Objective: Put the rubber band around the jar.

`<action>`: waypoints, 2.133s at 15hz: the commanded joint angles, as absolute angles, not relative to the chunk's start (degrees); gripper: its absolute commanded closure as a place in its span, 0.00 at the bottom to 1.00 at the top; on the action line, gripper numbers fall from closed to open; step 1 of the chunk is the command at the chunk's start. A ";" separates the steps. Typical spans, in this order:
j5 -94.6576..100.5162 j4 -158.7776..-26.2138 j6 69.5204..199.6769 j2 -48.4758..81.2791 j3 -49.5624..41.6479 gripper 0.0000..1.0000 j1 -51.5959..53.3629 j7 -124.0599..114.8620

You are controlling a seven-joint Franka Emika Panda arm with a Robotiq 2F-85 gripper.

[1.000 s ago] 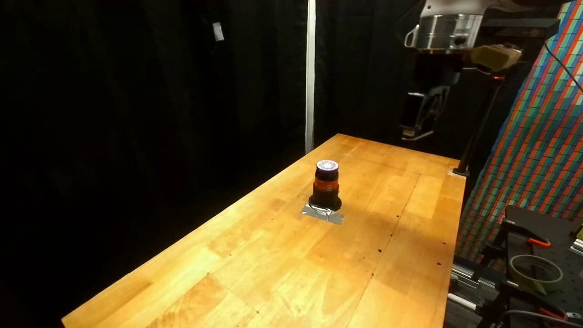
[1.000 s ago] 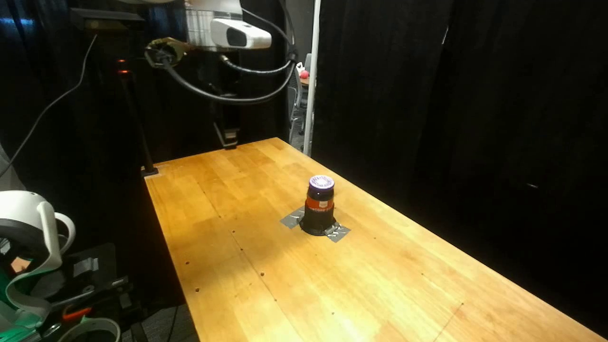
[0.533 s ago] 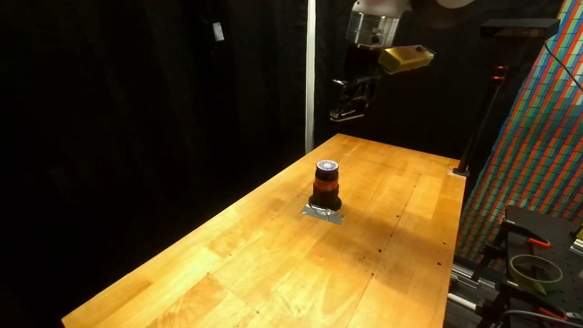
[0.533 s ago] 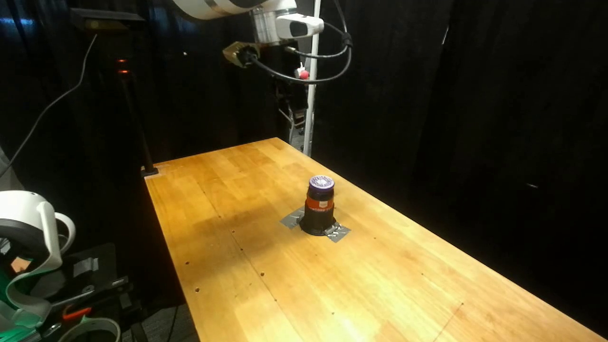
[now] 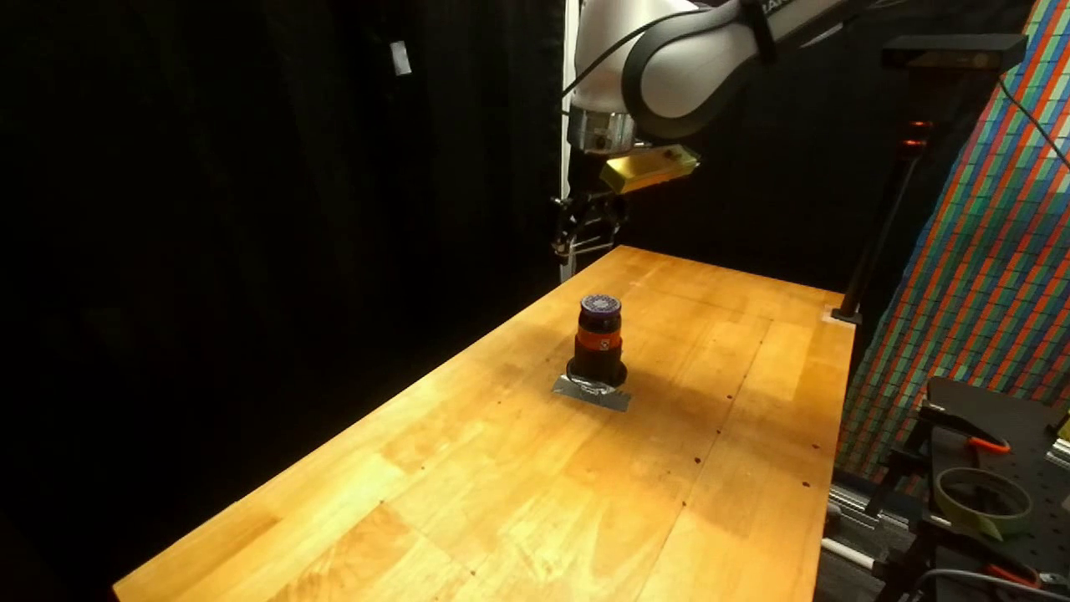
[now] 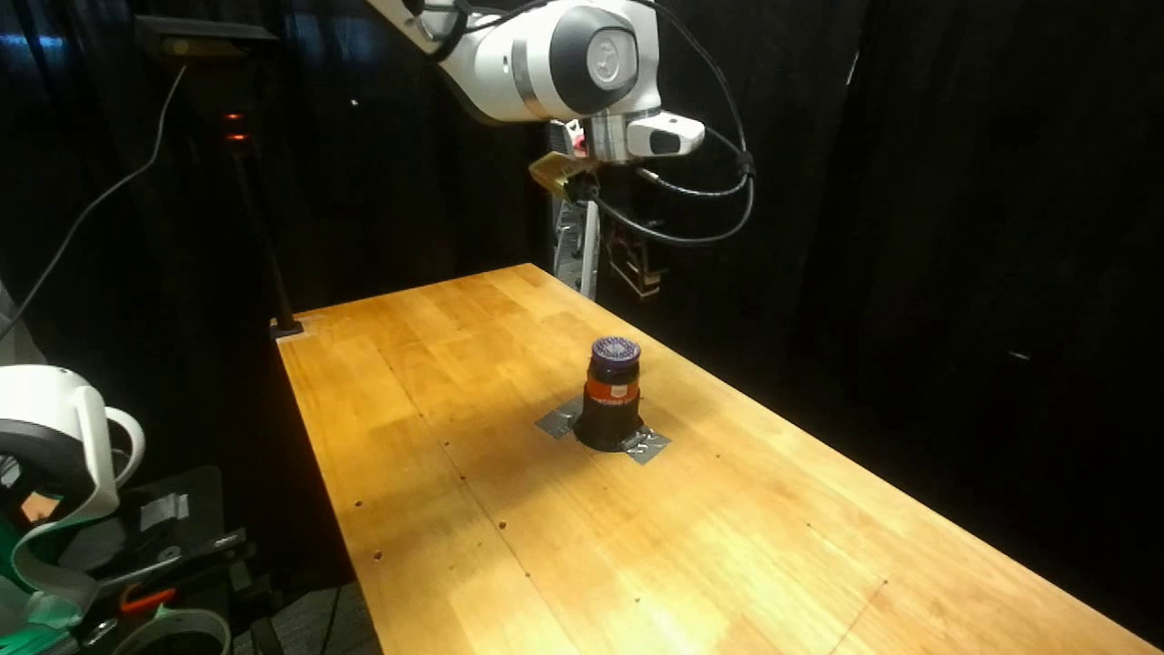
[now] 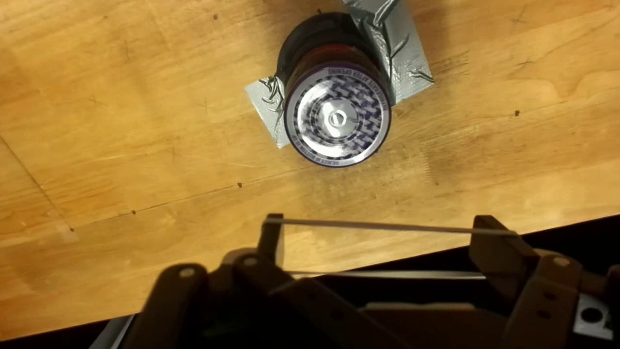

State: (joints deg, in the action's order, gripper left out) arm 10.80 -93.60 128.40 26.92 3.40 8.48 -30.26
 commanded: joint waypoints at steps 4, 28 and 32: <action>7.24 -83.56 122.64 37.17 0.51 0.00 9.82 -28.55; -0.65 -91.81 124.74 36.70 -0.79 0.00 8.65 -27.93; -2.05 -100.60 129.85 31.22 -0.62 0.00 8.41 -27.63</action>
State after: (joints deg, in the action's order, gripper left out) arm -0.19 -90.92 126.03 37.71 -0.67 8.73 -29.00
